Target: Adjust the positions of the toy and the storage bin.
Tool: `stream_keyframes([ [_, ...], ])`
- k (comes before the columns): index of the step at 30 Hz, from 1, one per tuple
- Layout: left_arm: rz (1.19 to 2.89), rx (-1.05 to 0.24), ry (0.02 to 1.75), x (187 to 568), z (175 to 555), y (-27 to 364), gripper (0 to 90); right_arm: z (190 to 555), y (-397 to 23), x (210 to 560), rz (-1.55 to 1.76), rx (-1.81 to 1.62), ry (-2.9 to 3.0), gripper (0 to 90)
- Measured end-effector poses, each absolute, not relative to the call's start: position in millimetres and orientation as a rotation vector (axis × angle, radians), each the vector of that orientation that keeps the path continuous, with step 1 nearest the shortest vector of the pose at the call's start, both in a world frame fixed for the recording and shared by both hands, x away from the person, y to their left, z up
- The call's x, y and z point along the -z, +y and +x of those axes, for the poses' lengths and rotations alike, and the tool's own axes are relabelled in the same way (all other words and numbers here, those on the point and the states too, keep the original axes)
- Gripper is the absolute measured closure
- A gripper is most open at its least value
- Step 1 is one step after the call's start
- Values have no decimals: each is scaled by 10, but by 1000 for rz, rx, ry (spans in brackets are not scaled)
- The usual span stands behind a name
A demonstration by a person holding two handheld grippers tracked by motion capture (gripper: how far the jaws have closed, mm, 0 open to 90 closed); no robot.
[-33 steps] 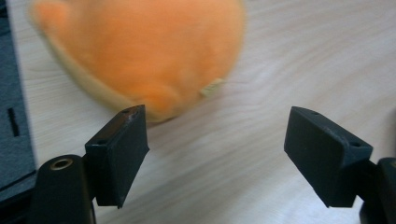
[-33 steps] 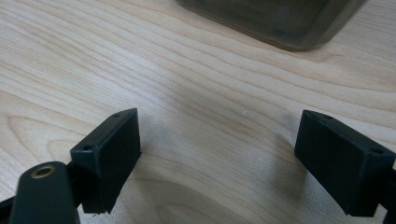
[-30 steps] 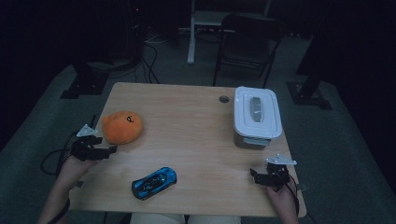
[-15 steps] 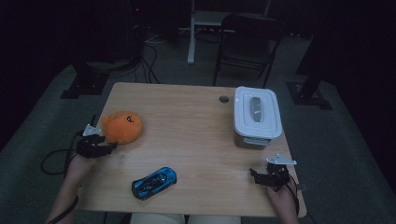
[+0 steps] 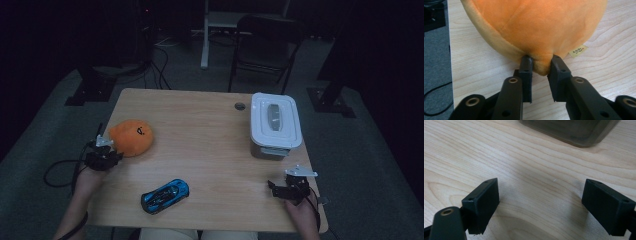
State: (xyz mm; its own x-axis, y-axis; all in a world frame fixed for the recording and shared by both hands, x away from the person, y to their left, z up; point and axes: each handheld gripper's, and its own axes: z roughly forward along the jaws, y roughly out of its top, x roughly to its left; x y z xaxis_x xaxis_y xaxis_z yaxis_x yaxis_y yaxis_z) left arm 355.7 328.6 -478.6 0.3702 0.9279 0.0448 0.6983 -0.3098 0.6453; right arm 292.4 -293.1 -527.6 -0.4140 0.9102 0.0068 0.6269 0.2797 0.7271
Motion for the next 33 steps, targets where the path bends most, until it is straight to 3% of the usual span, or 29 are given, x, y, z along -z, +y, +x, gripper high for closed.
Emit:
stream_keyframes([
  [15, 2100, -480, 1315, 4680, 3515, 2886, 797, 2924, -2931, 5276, 1384, -930, 2143, 138],
  [25, 2087, -328, 1229, 4685, 3467, 2729, 783, 2924, -2931, 5276, 1384, -930, 2143, 138],
  [29, 2089, -368, 1211, 4569, 3402, 2703, 782, 2924, -2931, 5276, 1384, -929, 2143, 138],
  [33, 2042, -447, 1229, 4408, 3386, 2744, 692, 2924, -2931, 5276, 1384, -929, 2143, 138],
])
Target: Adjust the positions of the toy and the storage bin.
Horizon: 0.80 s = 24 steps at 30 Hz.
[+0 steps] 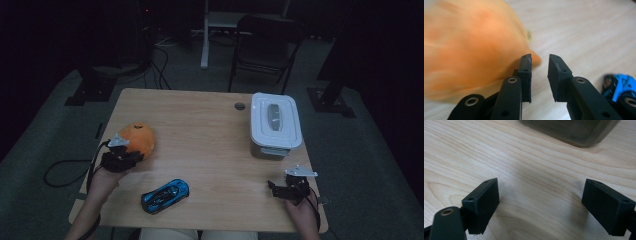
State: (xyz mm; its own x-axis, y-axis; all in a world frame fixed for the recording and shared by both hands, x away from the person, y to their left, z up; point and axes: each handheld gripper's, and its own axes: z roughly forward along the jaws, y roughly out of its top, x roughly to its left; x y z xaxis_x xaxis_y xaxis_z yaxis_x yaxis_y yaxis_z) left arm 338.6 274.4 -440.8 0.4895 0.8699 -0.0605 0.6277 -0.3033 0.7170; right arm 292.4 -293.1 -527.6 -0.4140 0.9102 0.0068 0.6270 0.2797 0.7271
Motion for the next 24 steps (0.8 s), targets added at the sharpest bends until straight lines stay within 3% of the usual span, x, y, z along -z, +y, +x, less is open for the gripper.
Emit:
stream_keyframes([
  [8, 1965, -569, 1342, 4261, 3625, 2840, 339, 2924, -2931, 5276, 1384, -930, 2143, 138],
  [11, 1955, -580, 1387, 4300, 3744, 2869, 297, 2924, -2931, 5276, 1384, -930, 2143, 138],
  [24, 2012, -562, 1425, 4565, 3928, 2898, 295, 2924, -2931, 5276, 1384, -930, 2143, 138],
])
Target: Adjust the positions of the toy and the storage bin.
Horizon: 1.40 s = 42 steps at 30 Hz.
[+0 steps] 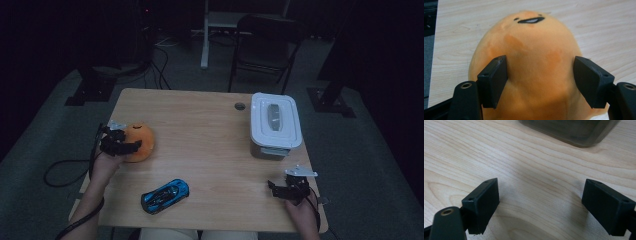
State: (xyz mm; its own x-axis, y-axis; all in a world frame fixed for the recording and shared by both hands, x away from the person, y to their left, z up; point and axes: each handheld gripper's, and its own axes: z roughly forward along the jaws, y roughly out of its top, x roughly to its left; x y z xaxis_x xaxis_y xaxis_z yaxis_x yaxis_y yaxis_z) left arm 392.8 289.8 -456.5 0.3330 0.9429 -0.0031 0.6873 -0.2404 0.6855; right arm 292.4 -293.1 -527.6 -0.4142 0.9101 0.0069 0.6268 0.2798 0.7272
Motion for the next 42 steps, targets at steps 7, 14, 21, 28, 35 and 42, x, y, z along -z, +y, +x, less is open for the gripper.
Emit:
stream_keyframes([
  [7, 2014, -551, 1437, 4662, 3899, 2992, 490, 2924, -2930, 5276, 1384, -930, 2143, 138],
  [14, 2018, -562, 1339, 4544, 3801, 2966, 716, 2925, -2931, 5276, 1384, -930, 2143, 139],
  [21, 2050, -498, 1212, 4402, 3722, 2925, 725, 2925, -2931, 5276, 1385, -930, 2142, 139],
  [28, 2075, -473, 1099, 4315, 3616, 2863, 723, 2924, -2931, 5276, 1385, -929, 2142, 139],
  [35, 2113, -459, 1018, 4288, 3527, 2821, 721, 2924, -2931, 5276, 1385, -929, 2142, 139],
  [42, 2146, -443, 981, 4331, 3484, 2855, 713, 2924, -2931, 5276, 1385, -929, 2142, 139],
])
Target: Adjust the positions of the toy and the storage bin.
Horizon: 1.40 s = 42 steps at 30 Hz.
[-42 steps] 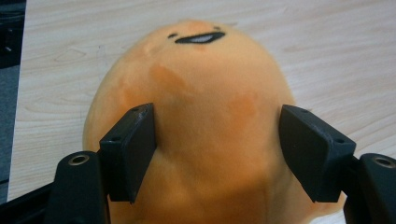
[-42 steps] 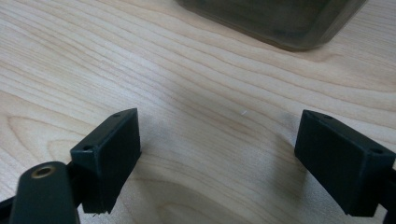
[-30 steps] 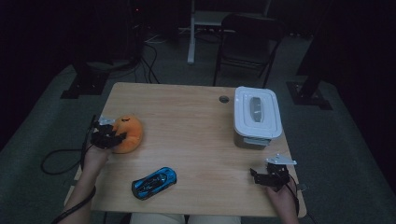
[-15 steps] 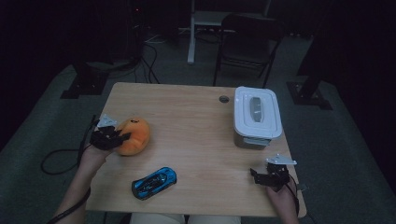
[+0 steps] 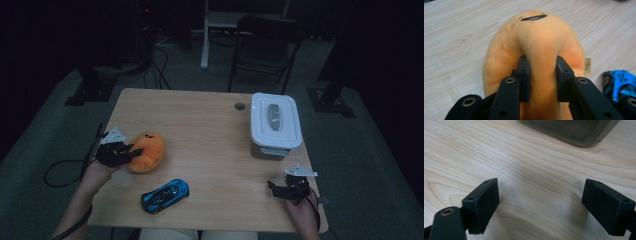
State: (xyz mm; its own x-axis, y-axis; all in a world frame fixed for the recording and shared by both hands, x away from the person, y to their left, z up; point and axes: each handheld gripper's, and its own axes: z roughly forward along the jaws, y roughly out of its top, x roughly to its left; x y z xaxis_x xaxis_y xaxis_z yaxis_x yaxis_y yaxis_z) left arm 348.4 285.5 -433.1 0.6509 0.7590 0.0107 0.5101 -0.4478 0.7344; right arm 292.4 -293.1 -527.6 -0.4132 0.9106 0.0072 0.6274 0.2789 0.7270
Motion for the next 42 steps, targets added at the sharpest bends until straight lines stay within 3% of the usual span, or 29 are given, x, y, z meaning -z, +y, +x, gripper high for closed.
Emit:
stream_keyframes([
  [9, 2205, -379, 976, 4508, 3514, 2842, 666, 2924, -2931, 5276, 1385, -929, 2142, 139],
  [16, 2119, -339, 1037, 4361, 3495, 2880, 286, 2927, -2934, 5276, 1387, -931, 2144, 134],
  [23, 2116, -366, 1035, 4257, 3450, 2726, 87, 2946, -2925, 5275, 1395, -923, 2142, 121],
  [26, 2119, -330, 1006, 4200, 3428, 2613, 85, 2970, -2929, 5275, 1396, -925, 2142, 122],
  [28, 2122, -294, 991, 4179, 3434, 2530, 18, 2978, -2943, 5275, 1395, -934, 2144, 122],
  [32, 2107, -287, 975, 4172, 3461, 2379, 18, 2983, -2996, 5246, 1434, -951, 2137, 123],
  [37, 2098, -366, 932, 4219, 3489, 2158, 26, 2969, -3091, 5185, 1443, -926, 2082, 123],
  [42, 2090, -337, 901, 4292, 3558, 1912, 39, 2985, -3198, 5127, 1459, -913, 2027, 123],
])
